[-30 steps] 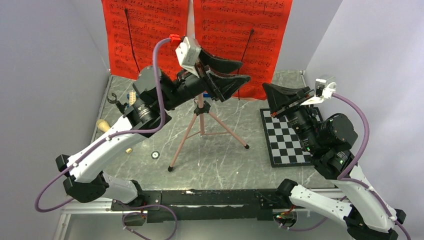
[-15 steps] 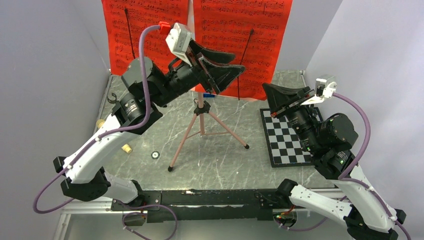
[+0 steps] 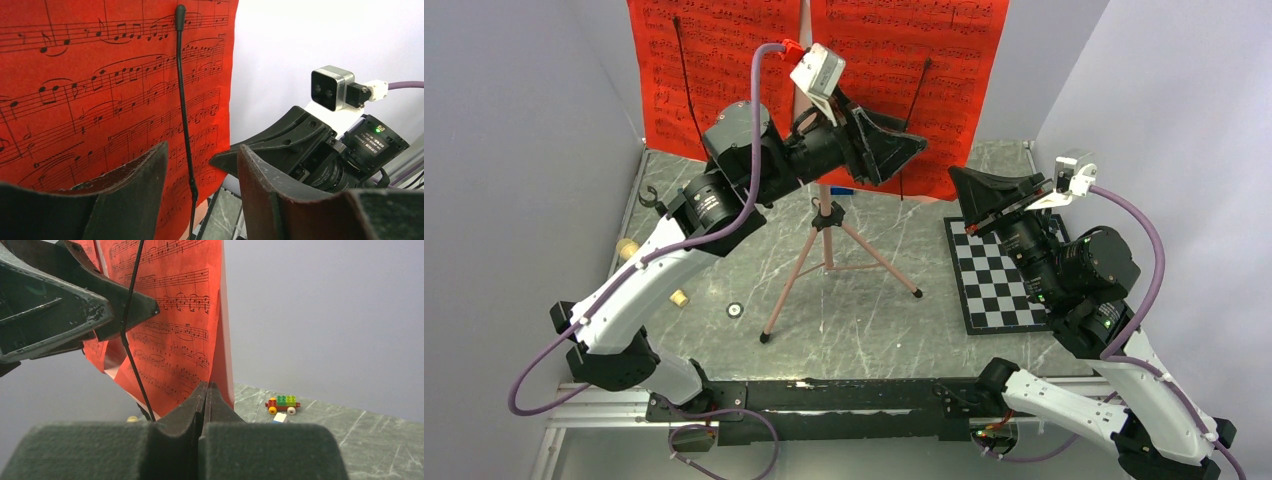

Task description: Pack up the instrument practice props

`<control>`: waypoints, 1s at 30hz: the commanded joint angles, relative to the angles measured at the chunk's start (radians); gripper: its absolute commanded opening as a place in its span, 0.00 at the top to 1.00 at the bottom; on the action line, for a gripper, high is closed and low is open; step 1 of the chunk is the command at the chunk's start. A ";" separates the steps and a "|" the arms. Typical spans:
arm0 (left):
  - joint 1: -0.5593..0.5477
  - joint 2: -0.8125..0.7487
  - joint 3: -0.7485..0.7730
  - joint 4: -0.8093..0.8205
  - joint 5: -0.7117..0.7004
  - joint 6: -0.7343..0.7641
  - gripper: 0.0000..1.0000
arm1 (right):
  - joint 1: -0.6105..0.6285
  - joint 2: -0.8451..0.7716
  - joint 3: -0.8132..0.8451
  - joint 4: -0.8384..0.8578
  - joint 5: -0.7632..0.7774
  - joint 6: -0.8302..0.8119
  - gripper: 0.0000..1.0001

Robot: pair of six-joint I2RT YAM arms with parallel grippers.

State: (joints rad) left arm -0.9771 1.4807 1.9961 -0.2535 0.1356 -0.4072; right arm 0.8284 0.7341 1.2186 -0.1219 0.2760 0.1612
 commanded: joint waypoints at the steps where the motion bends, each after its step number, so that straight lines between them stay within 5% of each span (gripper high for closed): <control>1: 0.007 -0.005 0.025 0.020 0.003 -0.023 0.46 | 0.004 0.006 0.033 0.014 -0.023 0.007 1.00; 11: 0.008 -0.018 -0.005 0.066 0.027 -0.004 0.99 | 0.003 0.009 0.036 0.014 -0.020 0.003 1.00; 30: 0.008 -0.080 -0.099 0.157 0.012 0.018 1.00 | 0.003 -0.111 0.051 -0.078 -0.001 -0.014 1.00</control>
State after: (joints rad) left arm -0.9676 1.4422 1.9018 -0.1528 0.1413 -0.4046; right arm 0.8284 0.6430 1.2388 -0.1745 0.2710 0.1577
